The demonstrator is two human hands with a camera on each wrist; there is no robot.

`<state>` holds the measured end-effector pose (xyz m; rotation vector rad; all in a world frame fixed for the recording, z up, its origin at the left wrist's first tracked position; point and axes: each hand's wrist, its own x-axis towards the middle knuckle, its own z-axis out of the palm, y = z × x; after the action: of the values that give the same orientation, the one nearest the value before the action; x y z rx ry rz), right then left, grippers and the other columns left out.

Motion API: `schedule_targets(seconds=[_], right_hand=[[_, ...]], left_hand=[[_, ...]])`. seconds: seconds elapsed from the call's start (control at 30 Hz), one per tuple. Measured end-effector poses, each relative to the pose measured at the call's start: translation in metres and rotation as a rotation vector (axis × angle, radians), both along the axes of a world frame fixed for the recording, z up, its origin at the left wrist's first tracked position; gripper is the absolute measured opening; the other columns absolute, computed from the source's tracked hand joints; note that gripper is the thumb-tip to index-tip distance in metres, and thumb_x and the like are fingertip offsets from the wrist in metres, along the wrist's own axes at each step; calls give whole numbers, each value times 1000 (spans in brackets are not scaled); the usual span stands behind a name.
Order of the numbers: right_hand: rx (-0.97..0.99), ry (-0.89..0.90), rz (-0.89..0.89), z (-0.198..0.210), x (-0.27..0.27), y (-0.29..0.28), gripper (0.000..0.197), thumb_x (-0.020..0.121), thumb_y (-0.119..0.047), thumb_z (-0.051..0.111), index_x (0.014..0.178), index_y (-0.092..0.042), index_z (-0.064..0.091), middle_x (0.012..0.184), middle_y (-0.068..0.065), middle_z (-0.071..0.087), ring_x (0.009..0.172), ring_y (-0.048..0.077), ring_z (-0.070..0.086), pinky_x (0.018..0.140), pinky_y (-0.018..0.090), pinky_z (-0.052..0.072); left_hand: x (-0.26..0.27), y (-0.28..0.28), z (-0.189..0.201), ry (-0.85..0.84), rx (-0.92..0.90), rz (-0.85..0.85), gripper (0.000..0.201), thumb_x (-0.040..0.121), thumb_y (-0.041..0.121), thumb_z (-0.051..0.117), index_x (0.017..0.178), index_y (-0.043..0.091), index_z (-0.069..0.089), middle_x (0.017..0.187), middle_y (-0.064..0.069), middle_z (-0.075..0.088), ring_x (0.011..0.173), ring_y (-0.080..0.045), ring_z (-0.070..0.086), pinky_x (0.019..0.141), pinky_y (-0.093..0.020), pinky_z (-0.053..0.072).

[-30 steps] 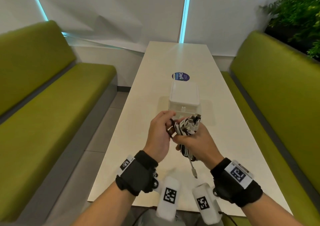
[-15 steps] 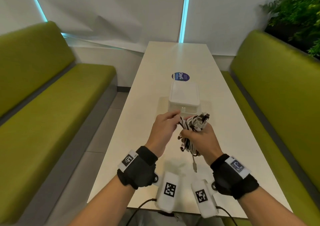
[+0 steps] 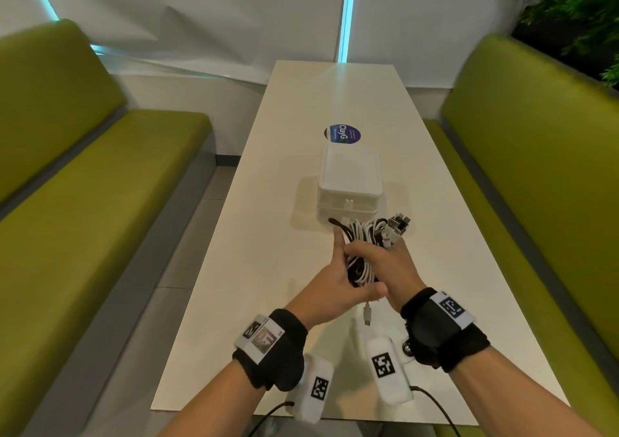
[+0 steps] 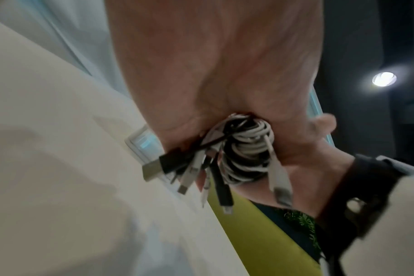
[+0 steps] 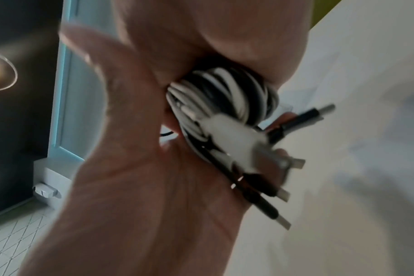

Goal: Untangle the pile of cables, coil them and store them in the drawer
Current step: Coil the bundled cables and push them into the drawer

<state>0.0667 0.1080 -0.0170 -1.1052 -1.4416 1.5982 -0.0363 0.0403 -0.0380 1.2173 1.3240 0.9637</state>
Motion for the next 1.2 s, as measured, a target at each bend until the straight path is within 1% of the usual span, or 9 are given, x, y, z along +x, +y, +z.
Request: schedule_targets(seconds=[0.1,0.33,0.47,0.53,0.6,0.77,0.9,1.07,1.2], right_hand=[[-29,78,-16,-4,-4,2,9,77,5,65,82,-1,67,76,15,68,75,29,69,71,40,57],[-169,161,-64,-13,-8,26,22,79,10,60,88,-10,65,68,5,63,67,24,65,60,33,53],[-257,187,-38,-19,-9,45,45,78,11,63,114,-17,61,88,14,70,75,37,69,70,46,58],[-258,117,-5,-24,-9,50,44,76,11,64,114,-11,61,93,18,69,80,39,68,72,46,59],[-276,54,30,-29,-11,48,30,77,11,62,104,-1,65,81,18,65,68,33,65,60,35,55],[-321,-62,107,-40,-13,54,18,75,8,61,90,2,69,73,12,66,64,24,64,58,32,53],[-361,-152,59,-51,-8,67,20,66,1,66,85,10,68,76,21,69,68,36,65,67,41,52],[-353,-168,42,-49,1,76,7,70,4,66,75,2,63,68,23,60,56,31,61,58,35,50],[-177,-217,78,-37,12,87,46,69,10,65,103,-21,67,83,5,73,64,22,66,61,29,54]], left_hand=[[-2,4,-3,36,-6,5,127,86,26,74,134,37,-43,158,6,26,129,3,42,108,-25,41],[-4,18,5,260,-12,24,111,87,33,67,137,53,-31,120,-3,68,78,-19,70,78,-36,57],[-14,24,6,300,47,262,81,87,56,59,149,51,8,112,12,67,103,0,62,87,-25,49],[-21,33,0,229,119,450,40,95,46,54,132,37,44,115,17,64,108,-1,62,83,-19,47],[-27,46,-9,123,151,498,18,98,29,55,115,27,52,116,19,63,102,3,64,78,-10,47],[-34,72,-35,208,131,333,32,99,16,53,127,26,63,121,17,63,111,4,58,91,-9,44],[-43,95,-46,-27,-82,387,28,101,31,48,123,23,64,121,4,65,93,-13,66,94,-39,54],[-46,122,-55,240,-134,514,29,94,39,58,106,16,70,92,3,73,69,-14,72,78,-41,60],[-45,133,-57,533,-77,581,27,83,47,65,87,22,76,79,6,75,67,-17,70,69,-35,60]])
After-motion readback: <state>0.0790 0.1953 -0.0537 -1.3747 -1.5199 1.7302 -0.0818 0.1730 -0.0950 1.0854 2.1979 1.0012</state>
